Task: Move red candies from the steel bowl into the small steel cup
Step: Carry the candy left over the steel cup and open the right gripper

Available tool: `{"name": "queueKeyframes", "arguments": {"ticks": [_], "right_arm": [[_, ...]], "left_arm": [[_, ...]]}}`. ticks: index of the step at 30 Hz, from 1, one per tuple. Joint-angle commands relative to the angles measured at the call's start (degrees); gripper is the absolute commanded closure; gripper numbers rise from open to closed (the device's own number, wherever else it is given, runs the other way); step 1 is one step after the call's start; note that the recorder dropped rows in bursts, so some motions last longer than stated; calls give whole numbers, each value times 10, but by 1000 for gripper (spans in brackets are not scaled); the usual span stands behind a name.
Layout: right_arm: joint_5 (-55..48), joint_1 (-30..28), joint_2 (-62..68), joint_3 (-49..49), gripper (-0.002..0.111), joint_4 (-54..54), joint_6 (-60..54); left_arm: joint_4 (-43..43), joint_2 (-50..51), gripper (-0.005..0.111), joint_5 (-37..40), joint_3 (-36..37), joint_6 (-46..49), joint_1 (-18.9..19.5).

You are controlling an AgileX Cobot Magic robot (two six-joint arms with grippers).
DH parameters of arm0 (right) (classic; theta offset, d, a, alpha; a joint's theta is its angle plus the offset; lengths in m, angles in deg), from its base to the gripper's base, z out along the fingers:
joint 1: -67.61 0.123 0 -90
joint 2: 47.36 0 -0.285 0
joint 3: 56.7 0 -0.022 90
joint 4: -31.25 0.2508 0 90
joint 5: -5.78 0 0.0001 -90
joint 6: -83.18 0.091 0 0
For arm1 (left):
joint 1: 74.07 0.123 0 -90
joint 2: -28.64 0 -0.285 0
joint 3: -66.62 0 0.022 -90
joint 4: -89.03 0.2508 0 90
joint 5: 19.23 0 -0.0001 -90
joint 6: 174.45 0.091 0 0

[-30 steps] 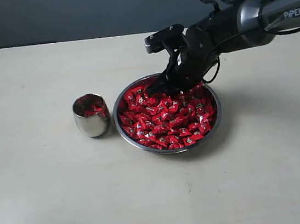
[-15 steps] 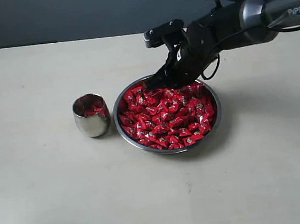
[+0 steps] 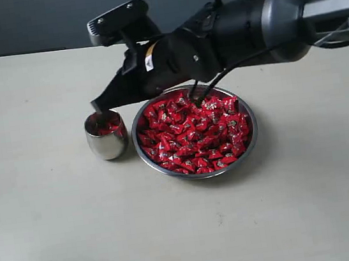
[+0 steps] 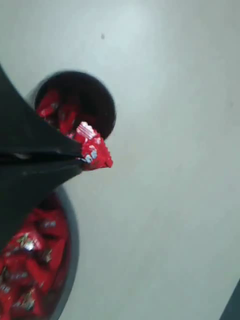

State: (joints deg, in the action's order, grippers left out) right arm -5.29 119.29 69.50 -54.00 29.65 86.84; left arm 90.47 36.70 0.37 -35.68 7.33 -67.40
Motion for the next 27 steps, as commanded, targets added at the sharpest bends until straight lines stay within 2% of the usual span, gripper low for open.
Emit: {"name": "queueKeyframes", "arguments": {"ticks": [1,13,16,20,27], "right_arm": [[51,25,19,-1,108,-1,-7],[78,27,66,-1,107,6,-7],[80,27,66,-1,98,6,-7],[79,27,66,-1,79,6,-7],[56,23,52,-1,78,4,-7]], "left_arm": [[1,-3,106,-3,-5,-1,-5],[1,-3,106,-3,-5,-1,-5],[1,-3,106,-3,-5,-1,-5],[1,-3,106,-3,-5,-1,-5],[1,-3,106,-3,-5,-1,-5]]}}
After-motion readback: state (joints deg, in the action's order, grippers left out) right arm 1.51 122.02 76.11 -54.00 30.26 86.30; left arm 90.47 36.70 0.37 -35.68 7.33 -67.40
